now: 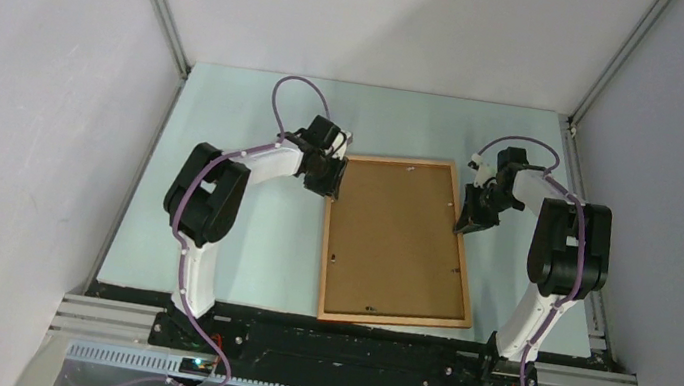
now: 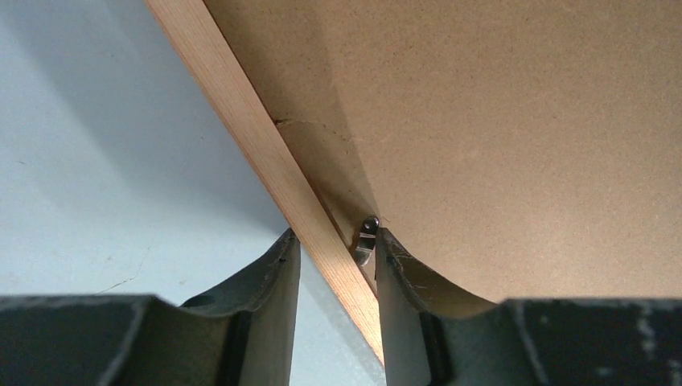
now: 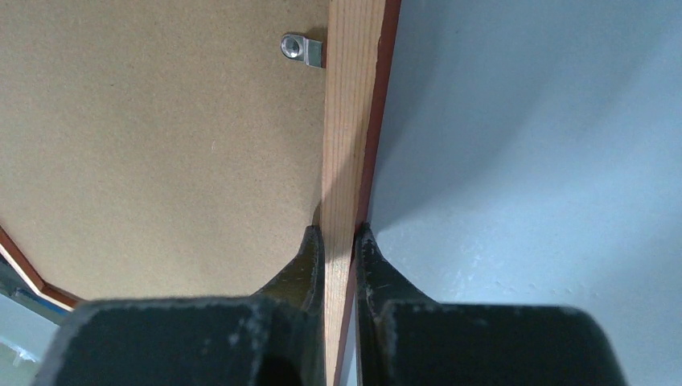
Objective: Put the photo into the frame
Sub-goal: Install the photo frame at the center of the board.
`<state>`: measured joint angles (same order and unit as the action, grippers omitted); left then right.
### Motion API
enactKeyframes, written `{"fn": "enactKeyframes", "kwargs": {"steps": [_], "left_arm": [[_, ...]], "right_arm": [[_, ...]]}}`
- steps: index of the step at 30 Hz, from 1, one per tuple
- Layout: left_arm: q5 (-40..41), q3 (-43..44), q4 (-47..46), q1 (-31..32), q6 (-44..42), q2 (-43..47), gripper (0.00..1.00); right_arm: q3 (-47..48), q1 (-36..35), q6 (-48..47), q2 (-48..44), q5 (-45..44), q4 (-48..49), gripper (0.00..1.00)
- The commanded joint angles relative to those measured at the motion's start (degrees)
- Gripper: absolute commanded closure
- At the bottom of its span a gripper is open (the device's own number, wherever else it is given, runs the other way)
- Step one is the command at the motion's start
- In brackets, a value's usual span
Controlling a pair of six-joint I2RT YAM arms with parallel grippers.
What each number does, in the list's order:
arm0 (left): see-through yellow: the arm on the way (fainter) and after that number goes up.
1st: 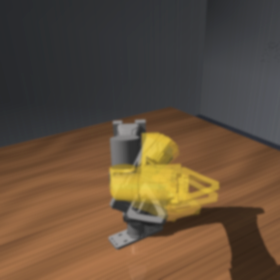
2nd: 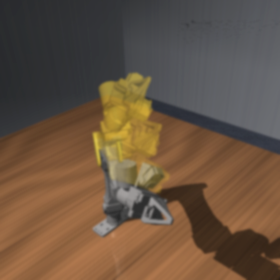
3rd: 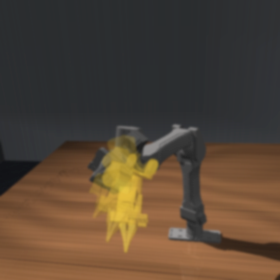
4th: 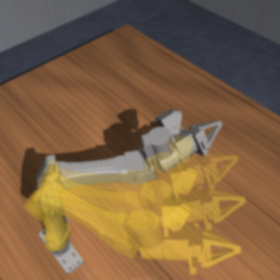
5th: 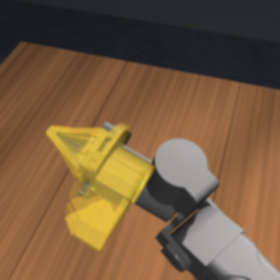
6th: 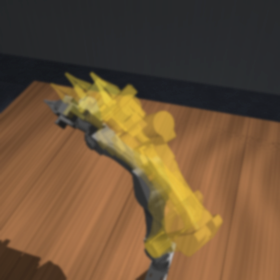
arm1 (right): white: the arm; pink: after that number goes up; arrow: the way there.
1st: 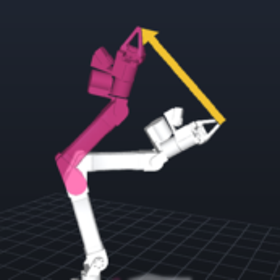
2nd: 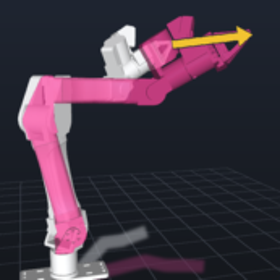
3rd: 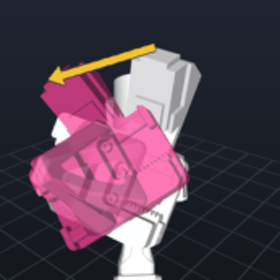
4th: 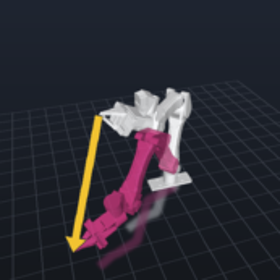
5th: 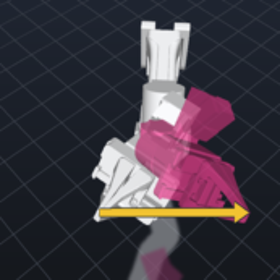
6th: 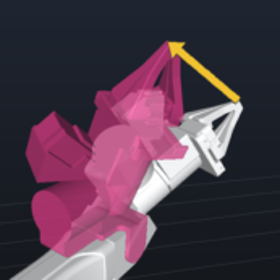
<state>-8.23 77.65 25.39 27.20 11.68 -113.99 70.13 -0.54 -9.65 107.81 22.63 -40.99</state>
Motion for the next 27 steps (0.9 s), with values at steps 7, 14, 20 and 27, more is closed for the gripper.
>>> {"fn": "enactKeyframes", "kwargs": {"steps": [7,14,20,27], "left_arm": [[-0.19,-1.06,0.44,0.66,-1.30,-1.02,0.71],[-0.46,-1.19,0.44,0.62,-1.48,-0.90,0.75],[-0.54,-1.23,0.46,0.65,-1.64,-0.71,0.79],[-0.59,-1.32,0.40,0.64,-1.99,-0.62,0.85]], "right_arm": [[-0.83,0.01,0.30,1.01,4.24,-0.89,1.00],[-0.86,0.01,0.26,0.96,4.34,-0.97,1.00],[-0.86,0.01,0.31,1.05,4.37,-1.02,1.00],[-0.87,0.03,0.33,1.07,4.42,-0.95,1.00]]}}
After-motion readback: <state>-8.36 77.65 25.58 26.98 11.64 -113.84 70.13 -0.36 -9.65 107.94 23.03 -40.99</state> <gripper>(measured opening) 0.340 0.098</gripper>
